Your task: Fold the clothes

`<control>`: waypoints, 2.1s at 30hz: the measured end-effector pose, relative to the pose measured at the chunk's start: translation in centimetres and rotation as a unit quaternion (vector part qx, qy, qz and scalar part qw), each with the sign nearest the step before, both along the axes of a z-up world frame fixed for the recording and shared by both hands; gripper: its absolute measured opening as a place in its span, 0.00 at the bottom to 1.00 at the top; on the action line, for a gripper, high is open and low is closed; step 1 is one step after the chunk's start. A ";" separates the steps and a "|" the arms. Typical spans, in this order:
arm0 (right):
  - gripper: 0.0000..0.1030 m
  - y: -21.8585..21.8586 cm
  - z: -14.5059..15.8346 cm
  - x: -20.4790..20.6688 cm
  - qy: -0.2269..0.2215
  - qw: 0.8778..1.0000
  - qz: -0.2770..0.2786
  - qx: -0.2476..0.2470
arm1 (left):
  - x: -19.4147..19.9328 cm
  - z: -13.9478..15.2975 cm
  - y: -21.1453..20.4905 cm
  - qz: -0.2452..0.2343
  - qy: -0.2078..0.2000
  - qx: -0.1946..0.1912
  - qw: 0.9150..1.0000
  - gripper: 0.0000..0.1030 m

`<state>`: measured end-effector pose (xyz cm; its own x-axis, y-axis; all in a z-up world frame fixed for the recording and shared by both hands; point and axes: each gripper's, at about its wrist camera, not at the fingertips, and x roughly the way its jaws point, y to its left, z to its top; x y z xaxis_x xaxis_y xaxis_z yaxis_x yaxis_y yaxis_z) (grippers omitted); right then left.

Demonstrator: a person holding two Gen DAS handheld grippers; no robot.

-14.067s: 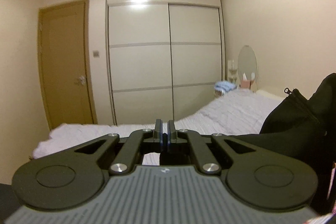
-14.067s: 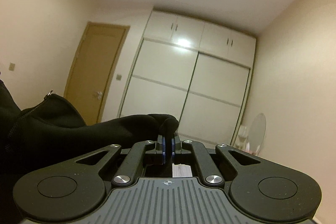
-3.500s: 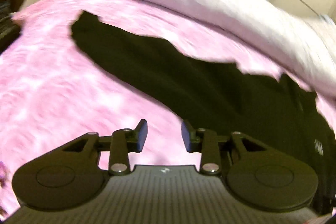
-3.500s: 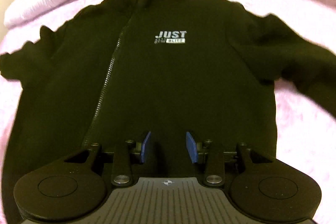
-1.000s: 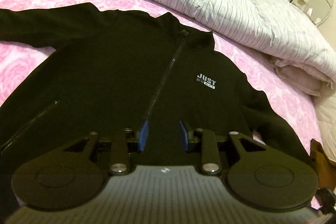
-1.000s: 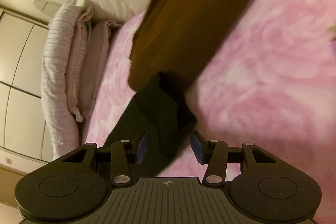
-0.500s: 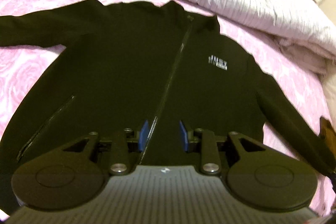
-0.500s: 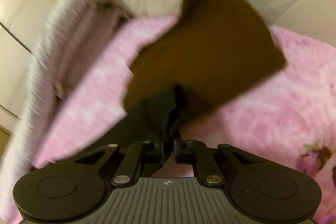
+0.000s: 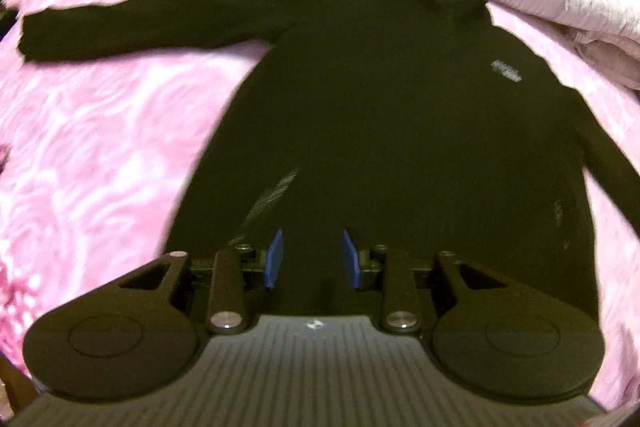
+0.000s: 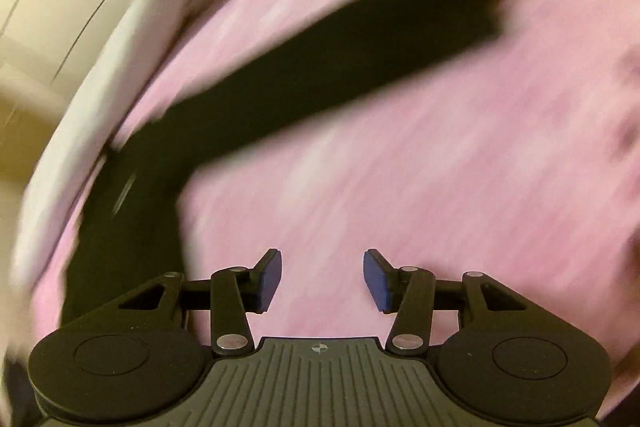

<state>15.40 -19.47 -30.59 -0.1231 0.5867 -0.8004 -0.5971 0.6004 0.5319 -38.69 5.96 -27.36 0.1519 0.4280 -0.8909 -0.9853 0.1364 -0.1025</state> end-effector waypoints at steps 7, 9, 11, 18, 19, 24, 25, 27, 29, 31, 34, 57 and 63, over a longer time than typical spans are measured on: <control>0.48 -0.7 -3.0 -15.6 0.033 0.997 0.068 -0.033 | -9.7 -1.1 -1.8 -0.011 -0.034 -0.012 0.999 0.37; 0.48 -1.1 -3.3 -17.0 0.023 0.998 0.045 -0.033 | -12.1 -1.7 -2.1 -0.007 -0.047 -0.022 0.999 0.37; 0.48 -1.8 -3.4 -17.8 0.010 0.999 0.022 -0.028 | -13.9 -2.6 -2.3 -0.012 -0.076 -0.040 0.996 0.38; 0.42 0.6 -3.8 -17.9 0.011 0.999 0.005 -0.035 | -15.0 -6.7 -3.4 -0.007 -0.150 -0.093 0.984 0.24; 0.26 1.4 -3.8 -18.5 -0.005 0.998 0.032 -0.045 | -15.0 -6.8 -3.5 -0.015 -0.146 -0.090 0.985 0.10; 0.07 2.4 -2.3 -20.3 -0.080 0.992 0.061 -0.076 | -15.0 -7.3 -3.6 -0.052 -0.124 -0.073 0.988 0.06; 0.07 1.8 -2.8 -20.4 -0.081 0.993 0.048 -0.074 | -15.0 -7.4 -3.6 -0.060 -0.119 -0.070 0.989 0.09; 0.09 0.6 -3.7 -20.6 -0.081 0.994 0.021 -0.068 | -14.6 -7.5 -3.5 -0.076 -0.105 -0.067 0.989 0.10; 0.14 -0.3 -3.1 -21.0 -0.084 0.994 0.017 -0.067 | -13.6 -6.6 -3.7 -0.079 -0.072 -0.069 0.992 0.15; 0.21 -1.1 -1.3 -21.6 -0.088 0.993 0.031 -0.070 | -12.8 -5.2 -4.4 -0.074 -0.034 -0.067 0.994 0.23; 0.24 -2.2 1.5 -22.4 -0.094 0.992 0.052 -0.073 | -12.4 -2.0 -7.7 -0.038 0.000 -0.074 0.997 0.20; 0.25 -13.0 23.6 -33.7 -0.235 0.948 0.215 0.004 | -0.4 22.2 -30.2 -0.107 0.011 0.046 0.993 0.24; 0.25 -15.1 25.0 -33.6 -0.225 0.954 0.198 0.002 | -0.9 24.7 -32.9 -0.116 0.015 0.074 0.990 0.25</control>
<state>-18.20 -34.53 -5.63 0.0203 0.5690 -0.8221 -0.9450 0.2793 0.1700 -39.59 -26.96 -2.69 0.2355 0.5100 -0.8273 -0.9278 0.3714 -0.0351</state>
